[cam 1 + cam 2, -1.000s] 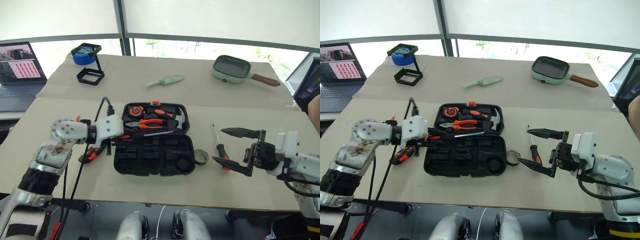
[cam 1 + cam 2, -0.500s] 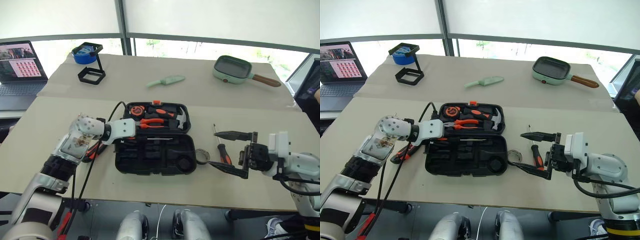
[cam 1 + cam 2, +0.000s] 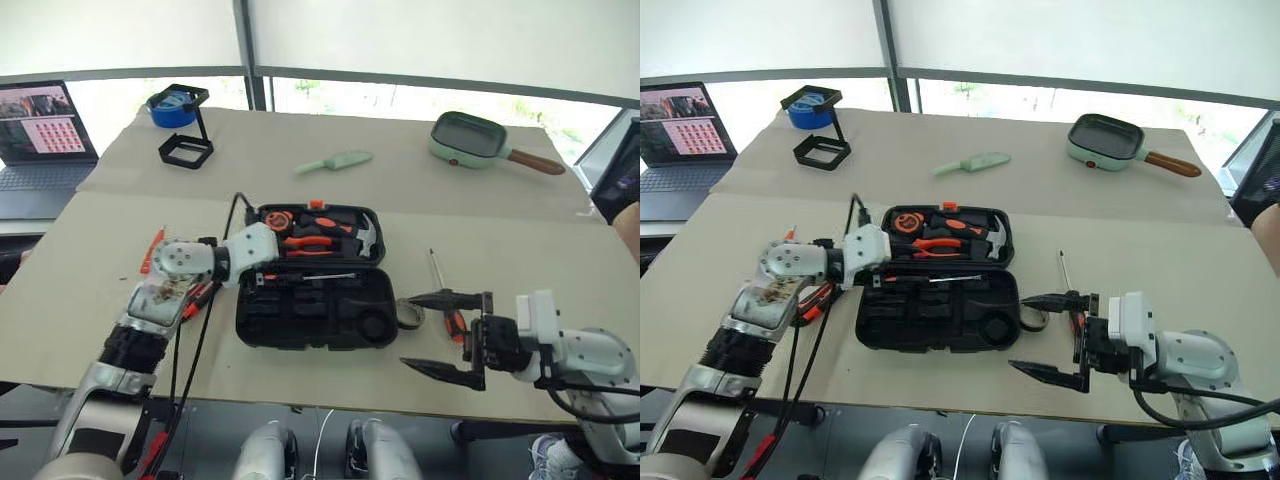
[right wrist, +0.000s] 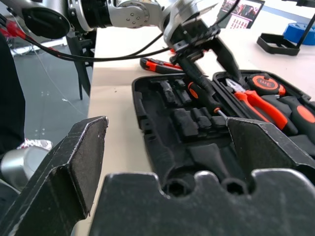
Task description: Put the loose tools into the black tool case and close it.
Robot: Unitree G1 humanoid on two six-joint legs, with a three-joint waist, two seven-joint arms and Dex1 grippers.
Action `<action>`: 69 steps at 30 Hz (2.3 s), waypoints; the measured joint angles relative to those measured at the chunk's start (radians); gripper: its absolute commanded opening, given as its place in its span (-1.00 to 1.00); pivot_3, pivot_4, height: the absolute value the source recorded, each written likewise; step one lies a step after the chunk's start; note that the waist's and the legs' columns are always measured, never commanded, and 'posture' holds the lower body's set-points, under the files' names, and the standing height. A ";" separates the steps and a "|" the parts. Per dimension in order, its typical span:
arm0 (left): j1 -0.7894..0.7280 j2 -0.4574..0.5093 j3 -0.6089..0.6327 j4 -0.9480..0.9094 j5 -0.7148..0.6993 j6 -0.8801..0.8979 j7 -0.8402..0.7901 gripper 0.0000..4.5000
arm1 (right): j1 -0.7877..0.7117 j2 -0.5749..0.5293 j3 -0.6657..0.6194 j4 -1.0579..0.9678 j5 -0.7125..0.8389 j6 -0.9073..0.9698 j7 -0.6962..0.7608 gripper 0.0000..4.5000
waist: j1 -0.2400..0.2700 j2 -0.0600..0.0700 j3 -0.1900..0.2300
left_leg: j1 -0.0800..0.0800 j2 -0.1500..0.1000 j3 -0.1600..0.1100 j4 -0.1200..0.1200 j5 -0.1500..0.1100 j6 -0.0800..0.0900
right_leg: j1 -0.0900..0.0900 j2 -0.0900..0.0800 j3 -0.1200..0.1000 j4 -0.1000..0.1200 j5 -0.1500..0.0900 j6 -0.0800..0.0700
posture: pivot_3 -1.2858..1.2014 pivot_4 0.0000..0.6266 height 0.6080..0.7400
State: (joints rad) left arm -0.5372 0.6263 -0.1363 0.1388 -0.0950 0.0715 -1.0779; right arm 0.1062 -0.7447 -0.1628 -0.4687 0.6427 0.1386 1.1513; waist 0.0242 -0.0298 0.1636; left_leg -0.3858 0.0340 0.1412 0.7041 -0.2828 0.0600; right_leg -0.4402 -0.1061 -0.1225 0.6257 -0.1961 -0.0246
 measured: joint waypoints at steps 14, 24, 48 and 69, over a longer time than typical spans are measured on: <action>0.007 -0.073 -0.071 0.025 0.051 0.060 0.066 -0.98 | -0.038 0.019 0.006 0.025 -0.002 0.000 -0.015 1.00 | 0.013 0.000 0.000 | -0.001 -0.001 0.000 0.000 0.000 -0.001 | 0.001 0.000 -0.001 0.000 0.000 0.001 | 0.03 -0.52 1.00; -0.063 -0.083 -0.117 0.091 0.063 0.106 0.012 -0.98 | -0.002 0.042 0.005 0.036 -0.014 0.000 -0.042 1.00 | 0.013 0.005 -0.003 | 0.002 -0.001 0.000 0.000 -0.003 0.005 | 0.002 0.000 0.000 0.000 -0.001 0.002 | 0.03 -0.52 1.00; 0.356 0.109 0.293 0.098 -0.300 -0.158 -0.305 0.96 | 0.533 0.285 -0.421 0.132 -0.118 -0.170 -0.244 1.00 | 0.009 0.010 -0.004 | 0.001 0.000 0.000 -0.001 -0.010 -0.002 | -0.001 -0.007 0.002 -0.001 -0.002 0.003 | 0.03 -0.52 1.00; 0.370 0.042 0.297 -0.146 -0.466 -0.093 -0.326 0.99 | -0.156 -0.108 -0.100 -0.059 0.145 1.065 -0.806 0.88 | -0.003 0.011 -0.003 | -0.004 -0.002 -0.001 -0.002 -0.004 0.000 | -0.003 -0.002 0.000 -0.001 -0.001 -0.003 | 0.03 -0.52 1.00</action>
State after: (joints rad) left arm -0.1673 0.6685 0.1608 -0.0072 -0.5612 -0.0218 -1.4040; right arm -0.0498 -0.8527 -0.2625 -0.5274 0.7880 1.2038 0.3451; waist 0.0214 -0.0184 0.1603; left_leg -0.3895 0.0317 0.1402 0.7017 -0.2868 0.0605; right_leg -0.4428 -0.1081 -0.1227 0.6244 -0.1967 -0.0277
